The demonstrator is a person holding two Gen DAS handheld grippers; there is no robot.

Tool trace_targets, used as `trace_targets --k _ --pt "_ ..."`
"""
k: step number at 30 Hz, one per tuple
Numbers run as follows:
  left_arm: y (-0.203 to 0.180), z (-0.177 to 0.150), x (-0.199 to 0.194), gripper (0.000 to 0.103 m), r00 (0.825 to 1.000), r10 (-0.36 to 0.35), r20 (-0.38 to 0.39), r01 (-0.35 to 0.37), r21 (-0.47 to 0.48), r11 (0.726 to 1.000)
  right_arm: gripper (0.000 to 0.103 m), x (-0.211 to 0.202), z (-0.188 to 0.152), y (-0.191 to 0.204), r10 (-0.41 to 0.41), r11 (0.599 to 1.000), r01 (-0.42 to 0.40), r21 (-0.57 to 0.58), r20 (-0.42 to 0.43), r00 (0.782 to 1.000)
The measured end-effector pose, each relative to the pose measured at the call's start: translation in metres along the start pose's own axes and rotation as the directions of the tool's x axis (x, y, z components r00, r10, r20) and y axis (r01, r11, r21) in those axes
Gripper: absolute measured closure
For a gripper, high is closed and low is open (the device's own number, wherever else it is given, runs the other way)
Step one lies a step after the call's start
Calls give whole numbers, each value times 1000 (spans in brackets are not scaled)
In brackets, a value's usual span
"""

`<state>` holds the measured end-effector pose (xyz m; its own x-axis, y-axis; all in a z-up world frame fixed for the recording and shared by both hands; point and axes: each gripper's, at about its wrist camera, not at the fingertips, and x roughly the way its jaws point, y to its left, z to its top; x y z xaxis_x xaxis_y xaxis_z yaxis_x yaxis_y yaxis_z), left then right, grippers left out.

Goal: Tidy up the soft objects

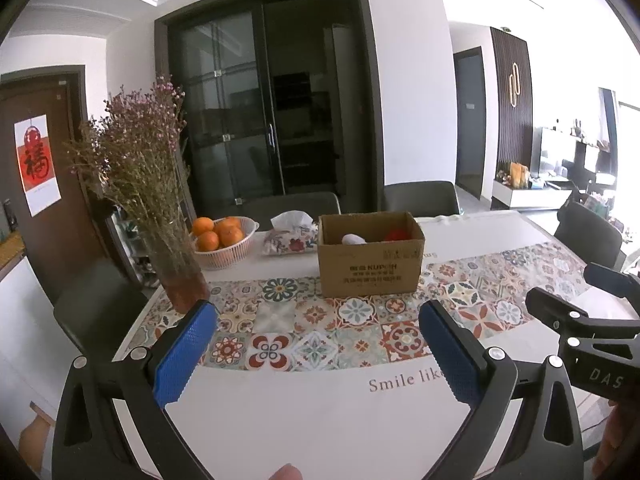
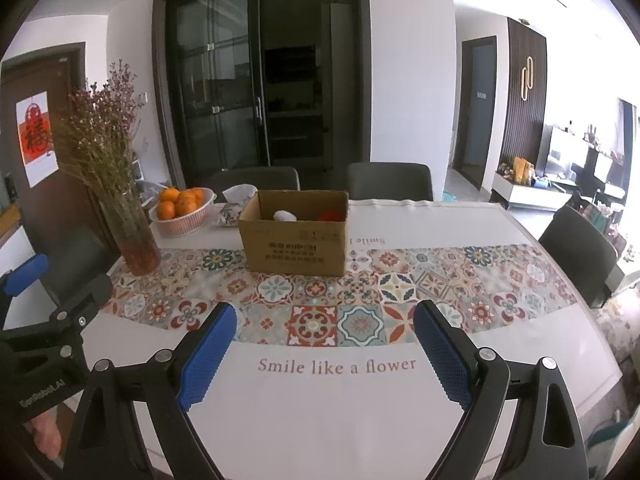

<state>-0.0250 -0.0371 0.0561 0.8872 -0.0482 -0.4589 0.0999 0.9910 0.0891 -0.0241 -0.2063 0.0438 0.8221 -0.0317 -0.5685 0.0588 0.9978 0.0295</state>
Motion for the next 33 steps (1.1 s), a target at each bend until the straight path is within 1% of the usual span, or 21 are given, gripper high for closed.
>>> trace_targets --k 3,7,19,33 --pt "-1 -4 -6 0 1000 -1 -6 1 0 1000 12 -6 -4 0 6 1000 -6 -1 3 1000" --pt "-2 -9 -12 0 1000 -22 -19 21 -11 1000 12 -13 -7 1 5 1000 -5 -9 10 1000" --pt "-1 -15 -29 0 1000 3 -2 -3 -12 1000 12 -27 -10 3 11 1000 -11 -14 27 1000" --pt "-2 -18 -36 0 1000 -1 0 1 -10 1000 12 -31 -12 2 10 1000 -9 -12 28 1000"
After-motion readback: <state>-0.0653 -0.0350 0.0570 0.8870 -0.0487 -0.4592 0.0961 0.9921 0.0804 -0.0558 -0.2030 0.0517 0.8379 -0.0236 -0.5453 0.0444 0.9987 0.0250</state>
